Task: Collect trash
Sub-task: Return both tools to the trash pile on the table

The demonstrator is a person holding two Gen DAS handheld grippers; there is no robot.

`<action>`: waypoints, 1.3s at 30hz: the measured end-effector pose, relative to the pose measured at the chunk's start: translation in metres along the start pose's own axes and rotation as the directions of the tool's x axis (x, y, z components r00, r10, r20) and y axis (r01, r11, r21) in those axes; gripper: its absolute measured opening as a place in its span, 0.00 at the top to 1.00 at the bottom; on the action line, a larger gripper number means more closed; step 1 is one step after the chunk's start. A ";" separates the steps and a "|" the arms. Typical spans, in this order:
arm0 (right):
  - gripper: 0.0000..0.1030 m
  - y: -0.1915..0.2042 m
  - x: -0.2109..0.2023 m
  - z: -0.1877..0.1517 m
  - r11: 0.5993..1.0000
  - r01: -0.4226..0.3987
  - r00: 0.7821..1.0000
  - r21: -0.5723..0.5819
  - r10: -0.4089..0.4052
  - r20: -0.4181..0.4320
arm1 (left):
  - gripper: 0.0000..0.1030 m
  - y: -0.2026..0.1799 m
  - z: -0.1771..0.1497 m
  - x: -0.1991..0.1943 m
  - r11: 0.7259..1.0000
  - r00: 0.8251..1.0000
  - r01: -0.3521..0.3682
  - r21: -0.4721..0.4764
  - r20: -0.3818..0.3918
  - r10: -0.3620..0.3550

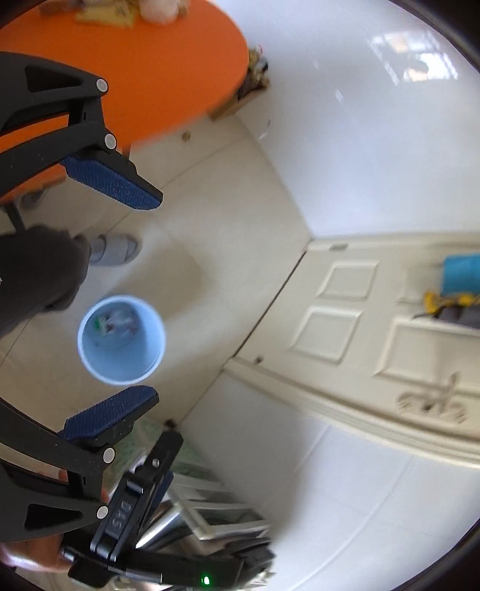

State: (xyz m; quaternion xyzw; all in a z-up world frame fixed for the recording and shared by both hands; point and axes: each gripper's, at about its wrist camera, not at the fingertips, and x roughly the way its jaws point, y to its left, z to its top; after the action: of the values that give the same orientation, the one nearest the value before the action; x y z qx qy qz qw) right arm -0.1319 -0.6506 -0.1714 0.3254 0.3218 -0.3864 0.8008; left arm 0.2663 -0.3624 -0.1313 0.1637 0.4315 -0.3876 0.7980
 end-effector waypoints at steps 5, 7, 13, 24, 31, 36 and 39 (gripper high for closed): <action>0.00 0.066 -0.041 0.001 0.993 -0.027 0.996 -0.113 0.036 0.079 | 0.06 0.039 -0.034 -0.088 0.992 0.985 -0.095 -0.077 0.133 0.105; 0.00 0.096 -0.057 0.001 0.985 -0.043 0.992 -0.166 0.061 0.107 | 0.05 0.044 -0.047 -0.109 0.986 0.975 -0.125 -0.109 0.171 0.142; 0.00 0.188 -0.095 -0.016 0.936 -0.099 0.975 -0.339 0.160 0.156 | 0.05 0.078 -0.111 -0.198 0.952 0.925 -0.205 -0.229 0.273 0.265; 0.00 0.339 -0.146 -0.072 0.771 -0.209 0.909 -0.602 0.379 0.170 | 0.01 0.097 -0.240 -0.328 0.832 0.791 -0.364 -0.418 0.333 0.514; 0.00 0.398 -0.153 -0.112 0.675 -0.242 0.886 -0.697 0.447 0.125 | 0.01 0.094 -0.320 -0.377 0.728 0.713 -0.423 -0.539 0.298 0.635; 0.00 0.414 -0.139 -0.131 0.635 -0.267 0.893 -0.725 0.447 0.062 | 0.01 0.095 -0.338 -0.380 0.682 0.709 -0.432 -0.591 0.246 0.662; 0.00 0.422 -0.129 -0.137 0.613 -0.260 0.901 -0.746 0.431 0.039 | 0.01 0.096 -0.331 -0.371 0.678 0.724 -0.426 -0.599 0.224 0.653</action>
State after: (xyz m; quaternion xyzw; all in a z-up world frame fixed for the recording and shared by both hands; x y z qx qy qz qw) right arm 0.1178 -0.2856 -0.0367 -0.0056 0.2899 -0.0972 0.9521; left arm 0.0320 0.0744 -0.0257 -0.0170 0.2646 -0.0250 0.9639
